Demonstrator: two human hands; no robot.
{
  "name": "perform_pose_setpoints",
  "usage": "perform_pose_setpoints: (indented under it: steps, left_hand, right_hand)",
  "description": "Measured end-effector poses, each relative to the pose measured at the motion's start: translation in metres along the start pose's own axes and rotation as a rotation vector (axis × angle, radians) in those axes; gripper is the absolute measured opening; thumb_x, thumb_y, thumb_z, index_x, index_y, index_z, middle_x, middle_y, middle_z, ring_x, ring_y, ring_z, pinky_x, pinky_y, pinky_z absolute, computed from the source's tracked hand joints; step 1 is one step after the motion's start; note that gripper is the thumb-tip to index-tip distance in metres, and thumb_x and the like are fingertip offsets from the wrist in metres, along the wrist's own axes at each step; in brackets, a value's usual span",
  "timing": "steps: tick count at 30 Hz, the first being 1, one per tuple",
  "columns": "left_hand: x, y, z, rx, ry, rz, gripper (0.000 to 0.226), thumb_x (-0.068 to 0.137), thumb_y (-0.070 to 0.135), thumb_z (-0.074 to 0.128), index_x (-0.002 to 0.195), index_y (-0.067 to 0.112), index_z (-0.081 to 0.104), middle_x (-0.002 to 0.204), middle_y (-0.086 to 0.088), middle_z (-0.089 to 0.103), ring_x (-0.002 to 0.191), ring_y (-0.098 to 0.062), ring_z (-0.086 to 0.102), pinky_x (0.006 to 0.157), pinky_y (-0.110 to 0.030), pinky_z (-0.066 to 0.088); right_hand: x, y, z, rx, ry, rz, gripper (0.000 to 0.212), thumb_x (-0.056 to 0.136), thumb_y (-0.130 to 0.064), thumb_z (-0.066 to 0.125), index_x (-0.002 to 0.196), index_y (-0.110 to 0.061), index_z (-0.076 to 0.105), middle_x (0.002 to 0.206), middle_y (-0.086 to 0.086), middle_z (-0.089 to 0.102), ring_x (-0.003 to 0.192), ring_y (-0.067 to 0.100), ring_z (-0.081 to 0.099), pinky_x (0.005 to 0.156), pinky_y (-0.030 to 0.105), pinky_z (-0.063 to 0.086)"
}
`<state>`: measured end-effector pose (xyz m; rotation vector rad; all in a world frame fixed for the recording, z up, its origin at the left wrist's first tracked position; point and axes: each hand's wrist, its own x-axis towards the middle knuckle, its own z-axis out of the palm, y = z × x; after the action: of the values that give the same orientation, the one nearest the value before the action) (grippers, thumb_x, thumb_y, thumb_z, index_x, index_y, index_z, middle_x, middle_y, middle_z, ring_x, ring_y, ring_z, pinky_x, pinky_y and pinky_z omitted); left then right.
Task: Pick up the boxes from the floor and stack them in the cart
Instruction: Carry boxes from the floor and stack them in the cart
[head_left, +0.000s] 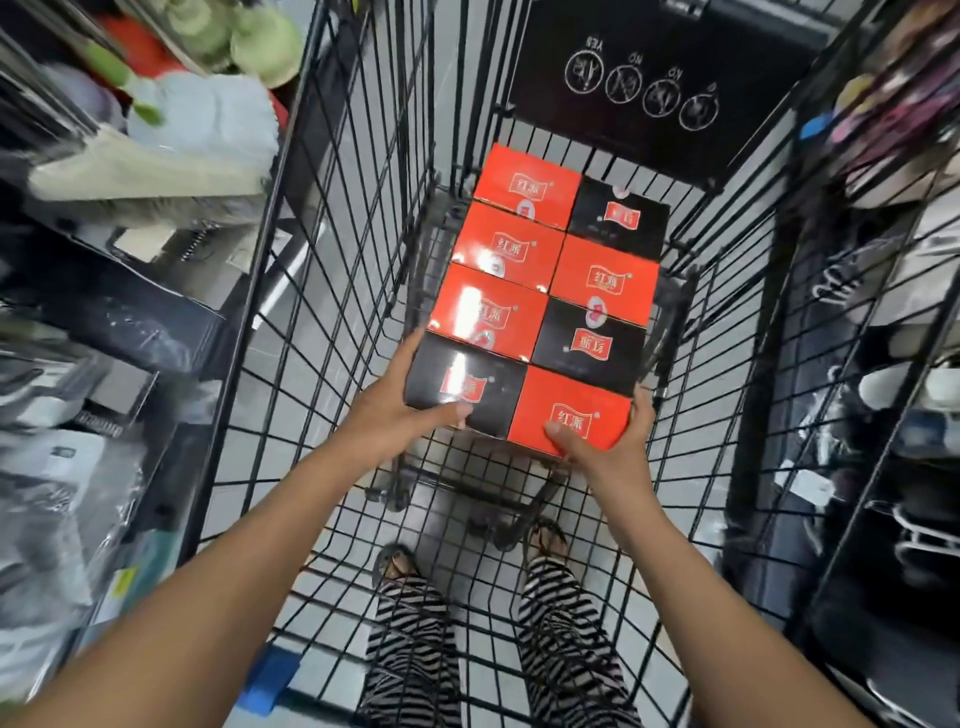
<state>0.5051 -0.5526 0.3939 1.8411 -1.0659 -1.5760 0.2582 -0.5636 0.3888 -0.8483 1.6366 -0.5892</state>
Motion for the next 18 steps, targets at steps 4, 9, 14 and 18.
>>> perform_pose_setpoints:
  steps: [4,9,14,18]
  left_hand:
    - [-0.002,0.013,0.008,-0.045,0.065,-0.017,0.107,0.053,0.082,0.07,0.144,0.053,0.021,0.145,0.017,0.043,0.133,-0.012,0.043,0.106,-0.046,0.041]
    - [-0.031,0.059,0.019,0.013,0.197,0.102,0.095,0.078,0.058,0.068,0.152,0.036,0.012,0.154,0.017,0.024,0.14,-0.004,0.023,0.114,-0.03,0.022]
    - [-0.087,0.111,0.012,0.252,0.344,0.266,0.082,0.087,0.05,0.063,0.152,0.032,0.016,0.154,0.004,0.032,0.14,-0.014,0.029,0.114,-0.029,0.022]
    - [-0.162,0.131,-0.002,0.413,0.593,0.32,0.068,0.092,0.044,0.058,0.15,0.028,0.026,0.154,0.01,0.029,0.135,-0.007,0.025,0.104,-0.013,0.014]
  right_hand:
    - [-0.003,-0.011,0.0,-0.09,0.044,0.034,0.115,0.055,-0.055,0.086,0.146,-0.037,0.016,0.134,0.002,0.051,0.119,0.023,0.055,0.095,0.051,0.051]
    - [-0.025,-0.055,0.008,-0.442,0.116,-0.173,0.101,0.073,-0.051,0.076,0.151,-0.025,0.018,0.157,0.006,0.027,0.144,0.027,0.025,0.115,0.051,0.028]
    - [-0.06,-0.109,0.021,-0.618,-0.125,-0.457,0.083,0.084,-0.035,0.072,0.15,-0.013,0.026,0.156,0.007,0.028,0.144,0.026,0.02,0.118,0.045,0.02]
    - [-0.099,-0.138,0.039,-0.688,-0.348,-0.642,0.074,0.081,-0.043,0.066,0.142,-0.014,0.035,0.141,0.012,0.044,0.132,0.031,0.04,0.107,0.053,0.036]
